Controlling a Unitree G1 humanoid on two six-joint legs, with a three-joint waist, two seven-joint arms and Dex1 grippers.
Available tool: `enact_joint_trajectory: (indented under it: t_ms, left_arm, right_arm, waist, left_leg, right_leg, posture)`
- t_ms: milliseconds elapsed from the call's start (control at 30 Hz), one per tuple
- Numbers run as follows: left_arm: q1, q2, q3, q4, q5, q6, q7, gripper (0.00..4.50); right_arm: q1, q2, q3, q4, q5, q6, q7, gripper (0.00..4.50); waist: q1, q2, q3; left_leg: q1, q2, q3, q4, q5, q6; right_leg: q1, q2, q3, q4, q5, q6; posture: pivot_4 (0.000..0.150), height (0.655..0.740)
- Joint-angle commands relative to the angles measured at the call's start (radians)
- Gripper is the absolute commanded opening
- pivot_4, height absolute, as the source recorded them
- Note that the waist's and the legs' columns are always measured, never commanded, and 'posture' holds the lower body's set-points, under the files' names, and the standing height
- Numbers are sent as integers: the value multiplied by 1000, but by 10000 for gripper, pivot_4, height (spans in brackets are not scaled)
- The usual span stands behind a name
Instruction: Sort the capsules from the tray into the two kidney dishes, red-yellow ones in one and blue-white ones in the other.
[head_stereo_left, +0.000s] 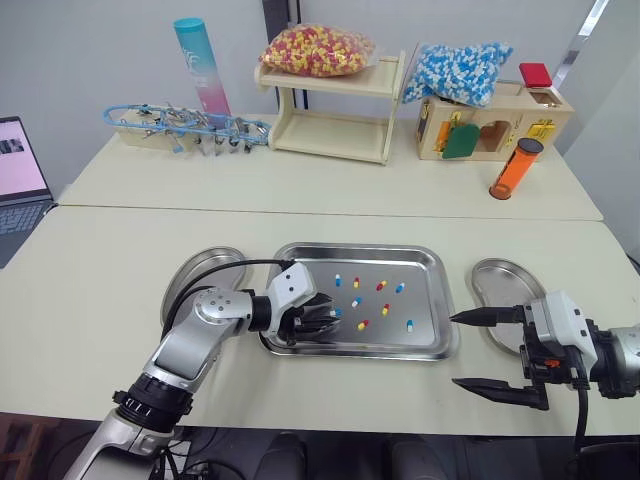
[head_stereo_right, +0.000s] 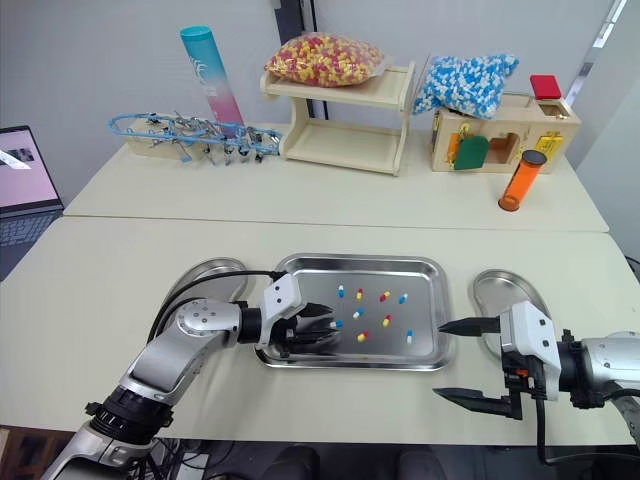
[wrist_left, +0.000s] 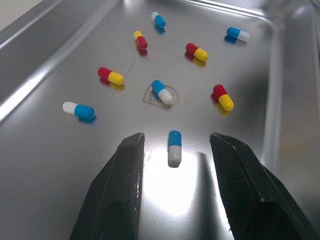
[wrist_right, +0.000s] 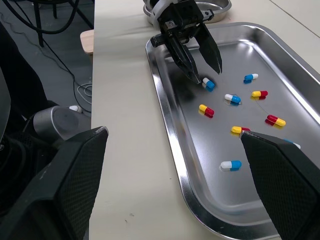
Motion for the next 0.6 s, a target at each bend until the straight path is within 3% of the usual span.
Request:
enact_joint_trajectory:
  t_ms: [33, 167, 400, 533, 600]
  left_arm:
    - [-1, 3, 12, -29, -7, -22, -22, 20979]
    - [17, 30, 77, -97, -58, -12, -40, 20979]
    - [178, 219, 335, -296, -252, 92, -118, 20979]
    - [429, 266, 675, -395, -405, 145, -167, 20979]
    - [580, 288, 787, -427, -398, 145, -199, 22738]
  right_arm:
    - [3, 3, -30, -35, 11, -13, -5, 45000]
    - [9, 3, -33, -43, 14, -12, -7, 45000]
    - [1, -2, -33, -53, 26, -4, -14, 45000]
    - [-27, 4, -38, -53, 50, 18, -36, 45000]
    - [-39, 2, -40, -50, 56, 25, -38, 45000]
  waist:
    - [0, 0, 0]
    - [-1, 0, 0]
    - [-5, 1, 0]
    - [-7, 0, 0]
    - [-12, 0, 0]
  left_leg:
    - [0, 0, 0, 0, 0, 0]
    - [0, 0, 0, 0, 0, 0]
    - [1, 0, 0, -1, 0, 0]
    - [1, 0, 0, 0, 0, 0]
    - [1, 1, 1, -2, 0, 0]
  right_leg:
    - [0, 0, 0, 0, 0, 0]
    - [0, 0, 0, 0, 0, 0]
    - [0, 0, 1, 0, 0, 0]
    - [0, 0, 0, 0, 0, 0]
    - [-1, 0, 2, 0, -1, -1]
  posture:
    - [1500, 7400]
    - [1500, 7400]
    - [1500, 7400]
    - [1500, 7400]
    - [1500, 7400]
